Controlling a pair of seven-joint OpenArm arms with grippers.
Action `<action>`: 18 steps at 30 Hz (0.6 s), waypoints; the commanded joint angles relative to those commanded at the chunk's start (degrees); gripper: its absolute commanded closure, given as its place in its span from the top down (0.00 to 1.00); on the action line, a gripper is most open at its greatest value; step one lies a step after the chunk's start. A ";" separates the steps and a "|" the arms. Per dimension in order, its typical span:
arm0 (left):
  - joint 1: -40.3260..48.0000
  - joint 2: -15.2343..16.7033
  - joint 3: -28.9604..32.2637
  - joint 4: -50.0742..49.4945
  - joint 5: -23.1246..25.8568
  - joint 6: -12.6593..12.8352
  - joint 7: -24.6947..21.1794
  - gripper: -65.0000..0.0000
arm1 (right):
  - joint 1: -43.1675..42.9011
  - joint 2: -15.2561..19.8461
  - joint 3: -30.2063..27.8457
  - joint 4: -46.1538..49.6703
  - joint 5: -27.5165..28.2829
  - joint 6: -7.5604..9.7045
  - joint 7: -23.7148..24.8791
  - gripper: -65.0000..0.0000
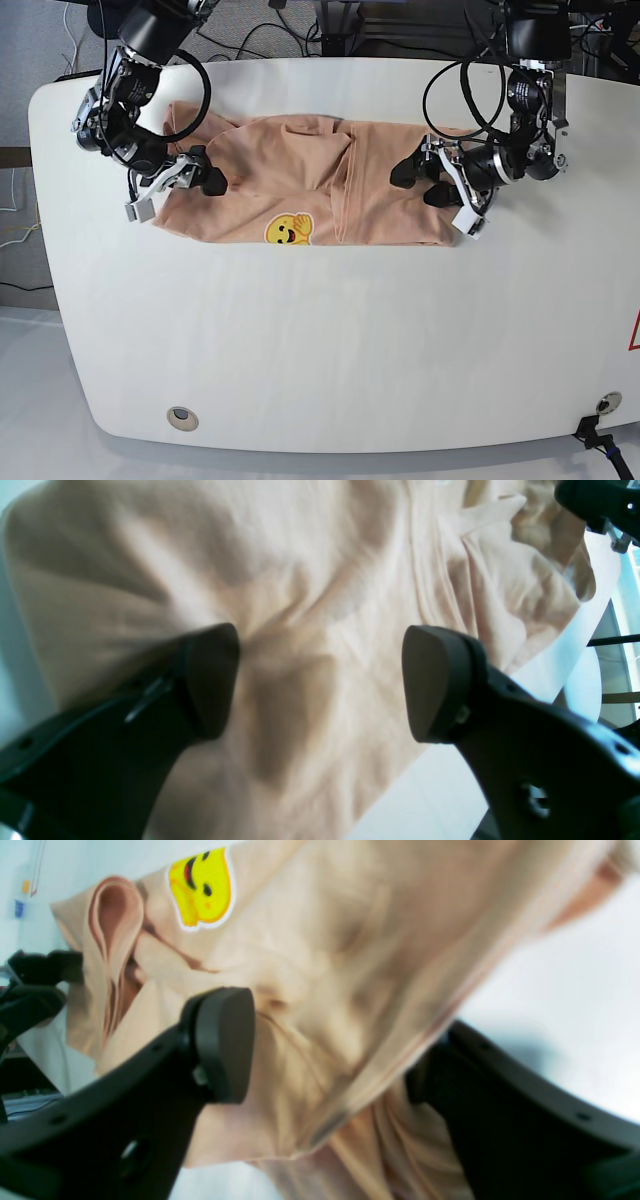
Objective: Fold the T-shirt properly
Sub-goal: 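Grasp the strip end with the right gripper while the left holds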
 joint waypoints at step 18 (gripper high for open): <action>-0.09 -0.09 -6.15 2.64 0.09 0.00 0.09 0.16 | -0.09 0.00 -0.09 0.09 -0.26 0.00 -0.18 0.00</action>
